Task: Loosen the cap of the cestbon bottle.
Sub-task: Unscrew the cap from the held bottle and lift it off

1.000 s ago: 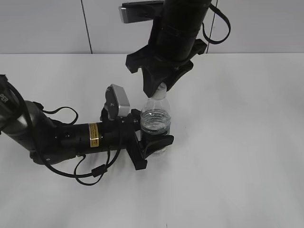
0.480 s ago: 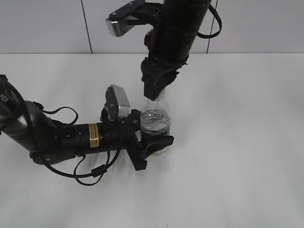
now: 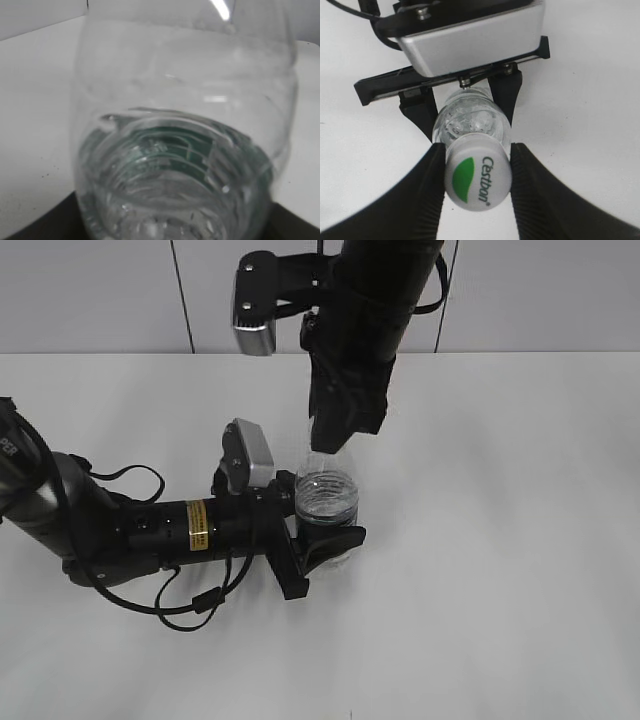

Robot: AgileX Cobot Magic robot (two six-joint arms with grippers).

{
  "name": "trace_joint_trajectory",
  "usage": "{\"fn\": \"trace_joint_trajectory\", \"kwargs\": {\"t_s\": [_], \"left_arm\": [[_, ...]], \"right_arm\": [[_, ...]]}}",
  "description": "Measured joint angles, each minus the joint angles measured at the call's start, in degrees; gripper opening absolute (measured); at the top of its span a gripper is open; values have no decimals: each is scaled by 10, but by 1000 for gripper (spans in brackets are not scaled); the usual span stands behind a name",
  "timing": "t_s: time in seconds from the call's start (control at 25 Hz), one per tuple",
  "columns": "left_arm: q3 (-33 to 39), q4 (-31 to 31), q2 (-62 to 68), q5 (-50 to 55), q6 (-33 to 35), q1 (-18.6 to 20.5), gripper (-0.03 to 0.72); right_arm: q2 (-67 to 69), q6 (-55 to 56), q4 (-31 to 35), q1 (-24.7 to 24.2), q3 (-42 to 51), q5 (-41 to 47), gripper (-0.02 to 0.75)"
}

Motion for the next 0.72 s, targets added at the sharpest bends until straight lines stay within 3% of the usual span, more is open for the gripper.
{"fn": "trace_joint_trajectory", "kwargs": {"t_s": [0.36, 0.72], "left_arm": [[0, 0, 0, 0, 1, 0, 410], [-1, -1, 0, 1, 2, 0, 410]], "right_arm": [[-1, -138, -8, 0, 0, 1, 299], [-3, -224, -58, 21, 0, 3, 299]]}}
